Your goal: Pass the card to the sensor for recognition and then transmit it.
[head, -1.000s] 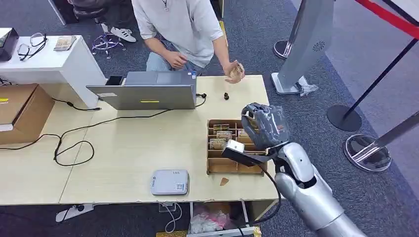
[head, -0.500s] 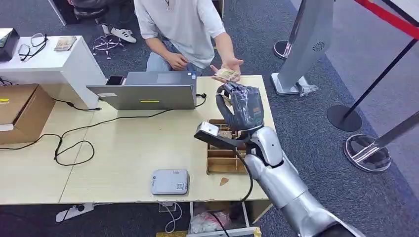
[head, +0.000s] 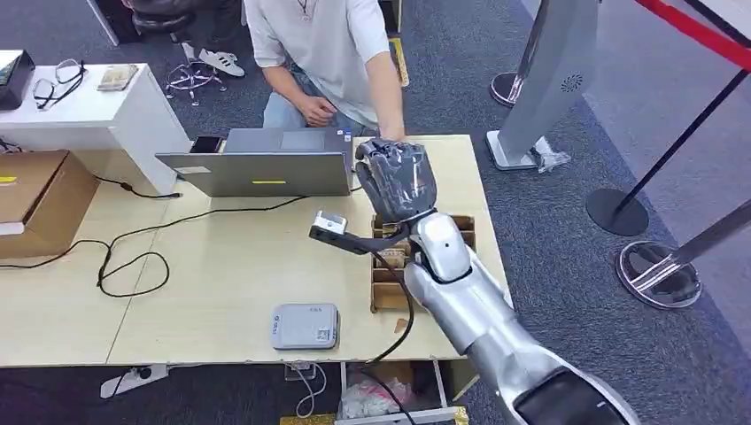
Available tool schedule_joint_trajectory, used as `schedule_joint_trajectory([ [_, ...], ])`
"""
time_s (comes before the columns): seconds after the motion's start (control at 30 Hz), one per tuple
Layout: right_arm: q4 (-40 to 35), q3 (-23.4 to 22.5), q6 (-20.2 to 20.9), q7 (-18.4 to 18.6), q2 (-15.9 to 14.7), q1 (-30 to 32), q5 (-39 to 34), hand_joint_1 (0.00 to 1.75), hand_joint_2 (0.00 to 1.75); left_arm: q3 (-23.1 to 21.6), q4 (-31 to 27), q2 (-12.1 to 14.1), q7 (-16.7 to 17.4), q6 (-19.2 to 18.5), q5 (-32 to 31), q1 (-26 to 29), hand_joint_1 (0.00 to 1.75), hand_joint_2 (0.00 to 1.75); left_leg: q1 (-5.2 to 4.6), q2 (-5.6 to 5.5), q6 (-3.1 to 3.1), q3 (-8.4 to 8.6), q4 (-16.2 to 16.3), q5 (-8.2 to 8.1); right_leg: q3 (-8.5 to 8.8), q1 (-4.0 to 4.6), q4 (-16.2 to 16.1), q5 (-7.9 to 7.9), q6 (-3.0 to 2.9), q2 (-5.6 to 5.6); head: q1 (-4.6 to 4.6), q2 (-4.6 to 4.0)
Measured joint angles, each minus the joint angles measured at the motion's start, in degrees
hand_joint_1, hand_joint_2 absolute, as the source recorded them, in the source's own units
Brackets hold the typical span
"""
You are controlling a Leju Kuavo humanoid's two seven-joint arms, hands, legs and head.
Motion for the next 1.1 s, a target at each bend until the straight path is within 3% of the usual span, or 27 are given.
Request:
schedule_joint_trajectory([
  [0.23, 2.4, -1.4, -0.2, -0.9, 1.1, -0.5, 0.0, 1.75, 1.75, 0.0, 0.0, 0.0, 0.0, 0.0, 0.2, 0.0, 0.00, 0.00, 0.00, 0.00, 0.00, 0.01, 0.0, 0.00, 0.00, 0.00, 0.0, 0.01, 0.00, 0.00, 0.00, 0.00],
  [0.27, 2.6, -1.6, -0.2, -0.9, 1.2, -0.5, 0.1, 1.62, 1.75, 0.0, 0.0, 0.0, 0.0, 0.0, 0.2, 0.0, 0.00, 0.00, 0.00, 0.00, 0.00, 0.01, 0.0, 0.00, 0.00, 0.00, 0.0, 0.01, 0.00, 0.00, 0.02, 0.00],
  [0.3, 2.8, -1.8, -0.2, -0.9, 1.3, -0.5, 0.2, 0.07, 1.75, 0.0, 0.0, 0.0, 0.0, 0.0, 0.2, 0.0, 0.00, 0.00, 0.00, 0.00, 0.00, 0.01, 0.0, 0.00, 0.00, 0.00, 0.0, 0.01, 0.00, 0.00, 0.00, 0.00],
  [0.33, 3.0, -2.1, -0.2, -0.9, 1.4, -0.5, 0.5, 0.00, 1.75, 0.0, 0.0, 0.0, 0.0, 0.0, 0.2, 0.0, 0.00, 0.00, 0.00, 0.00, 0.00, 0.01, 0.0, 0.00, 0.00, 0.00, 0.0, 0.01, 0.00, 0.00, 0.00, 0.00],
  [0.63, 3.0, -6.3, -0.2, -2.5, 1.4, 0.9, 1.7, 0.00, 1.75, -0.1, 0.0, 0.0, 0.0, -0.4, -1.5, -0.1, 0.00, 0.00, -0.01, 0.00, 0.00, 0.02, 0.0, 0.00, -0.01, 0.00, 0.0, 0.01, 0.00, 0.01, 0.02, 0.00],
  [0.67, 2.8, -7.1, -0.2, -2.9, 1.4, 1.4, 1.6, 0.00, 0.00, -0.1, 0.0, 0.0, 0.0, -0.4, -1.7, -0.1, 0.00, 0.00, -0.01, 0.00, 0.00, 0.01, 0.0, 0.00, -0.02, 0.00, 0.0, 0.01, 0.00, 0.00, 0.00, 0.00],
  [0.73, 2.0, -8.6, -0.3, -4.2, 1.2, 2.5, 0.6, 0.00, 0.00, -0.2, 0.0, 0.2, -0.2, -0.7, -2.3, -0.1, 0.00, 0.00, -0.01, 0.00, 0.00, 0.02, 0.0, 0.00, -0.02, 0.00, 0.0, 0.01, 0.00, 0.00, 0.02, 0.00],
  [0.87, -0.8, -11.3, -0.3, -6.4, 0.3, 5.3, -1.7, 0.00, 0.00, -0.1, 0.0, 0.3, -8.3, 5.1, 1.3, -0.1, 0.00, 0.00, -0.01, 0.00, 0.00, 0.01, 0.0, 0.00, -0.02, 0.00, 0.0, 0.01, 0.00, 0.00, 0.02, 0.00],
  [0.97, -2.5, -12.7, -0.3, -10.8, 0.0, 7.1, -7.4, 0.00, 0.00, -0.1, 0.0, 0.6, -9.0, 5.6, 1.9, -0.1, 0.00, 0.00, -0.01, 0.02, 0.00, 0.01, 0.0, -0.01, -0.03, 0.00, 0.0, 0.00, 0.00, 0.02, -0.02, 0.00],
  [1.1, -3.5, -12.6, 0.7, -16.6, -0.1, 8.4, -22.8, 0.00, 0.00, 0.0, 0.0, 0.8, -8.9, 6.1, 2.4, -0.2, 0.00, 0.00, 0.00, 0.02, 0.00, 0.01, 0.0, -0.01, -0.02, 0.00, 0.0, 0.00, 0.00, 0.01, 0.02, 0.00],
])
